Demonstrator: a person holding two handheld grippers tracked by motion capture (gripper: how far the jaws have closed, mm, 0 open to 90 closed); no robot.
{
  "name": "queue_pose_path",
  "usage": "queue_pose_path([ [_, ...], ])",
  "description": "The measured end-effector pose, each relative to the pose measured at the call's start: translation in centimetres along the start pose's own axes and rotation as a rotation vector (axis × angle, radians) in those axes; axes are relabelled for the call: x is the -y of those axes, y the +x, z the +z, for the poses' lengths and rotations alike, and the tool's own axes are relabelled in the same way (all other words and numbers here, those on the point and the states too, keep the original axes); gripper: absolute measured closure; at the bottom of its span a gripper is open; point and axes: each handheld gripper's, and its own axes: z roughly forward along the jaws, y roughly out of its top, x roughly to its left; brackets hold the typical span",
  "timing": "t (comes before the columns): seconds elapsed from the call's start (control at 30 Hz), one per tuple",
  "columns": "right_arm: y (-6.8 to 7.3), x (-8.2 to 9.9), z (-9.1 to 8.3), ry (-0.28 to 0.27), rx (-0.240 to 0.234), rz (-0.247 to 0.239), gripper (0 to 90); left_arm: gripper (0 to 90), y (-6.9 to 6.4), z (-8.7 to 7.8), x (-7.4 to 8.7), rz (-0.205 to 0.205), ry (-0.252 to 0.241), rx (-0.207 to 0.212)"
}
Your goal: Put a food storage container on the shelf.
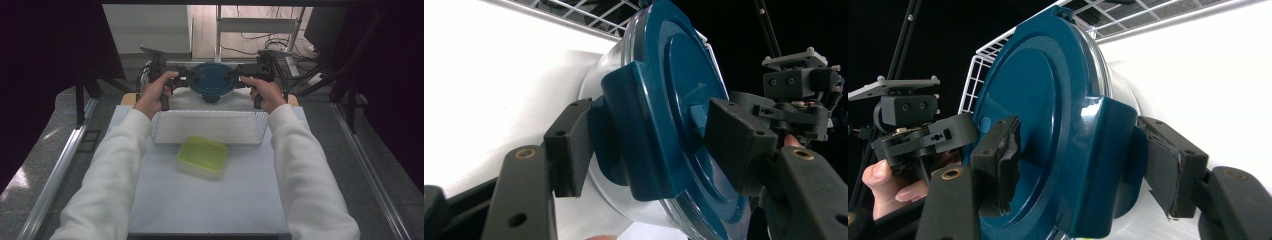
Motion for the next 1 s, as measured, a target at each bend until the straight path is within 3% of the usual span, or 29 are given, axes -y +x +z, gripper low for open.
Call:
queue_pose_path([
  [0.07,0.0,0.1,0.1,-0.016,0.001,-0.015,33.6,36.6,-0.2,0.1,0.1,0.013,-0.009,-0.011],
  [0.13,0.3,0.2,0.2,-0.046,0.014,-0.034,29.1,32.7,-0.6,0.2,0.3,0.045,-0.049,-0.042],
  [0.23,1.2,0.7,0.1,-0.089,0.047,-0.099,18.0,24.9,-1.0,0.0,0.4,0.066,-0.095,-0.036],
  [0.27,1.9,1.0,-0.1,-0.124,0.075,-0.135,12.3,20.7,-1.4,-0.2,0.5,0.097,-0.095,-0.056],
  [0.33,2.1,1.2,-0.3,-0.142,0.095,-0.158,10.7,19.0,-1.5,-0.3,0.5,0.103,-0.094,-0.054],
  [0.4,2.7,1.5,-1.1,-0.175,0.124,-0.191,7.6,16.3,-1.7,-0.6,0.8,0.132,-0.098,-0.079],
  [0.47,2.9,1.8,-1.6,-0.187,0.135,-0.218,7.6,15.6,-2.3,-1.4,1.3,0.201,-0.105,-0.128],
  [0.5,3.0,2.1,-2.0,-0.19,0.137,-0.238,7.6,15.3,-2.3,-1.4,1.3,0.201,-0.105,-0.128],
  [0.53,3.1,2.3,-2.3,-0.189,0.142,-0.259,7.6,15.0,-2.8,-1.9,1.7,0.256,-0.1,-0.154],
  [0.57,3.1,2.3,-2.3,-0.189,0.142,-0.259,7.6,14.9,-2.8,-1.9,1.7,0.256,-0.1,-0.154],
  [0.63,3.2,3.3,-3.4,-0.206,0.125,-0.318,11.1,14.9,-3.3,-2.8,2.5,0.309,-0.093,-0.172],
  [0.77,2.7,4.3,-4.3,-0.203,0.119,-0.36,13.5,16.6,-3.7,-3.5,3.6,0.323,-0.093,-0.155],
  [0.8,2.3,5.0,-4.7,-0.189,0.139,-0.393,15.6,17.4,-3.8,-3.9,4.5,0.332,-0.083,-0.156],
  [0.87,2.0,5.4,-4.9,-0.186,0.152,-0.407,16.3,18.1,-3.8,-4.1,5.0,0.345,-0.082,-0.164],
  [1.0,1.3,6.9,-5.8,-0.166,0.162,-0.45,18.3,21.4,-3.5,-4.9,7.0,0.36,-0.071,-0.137],
])
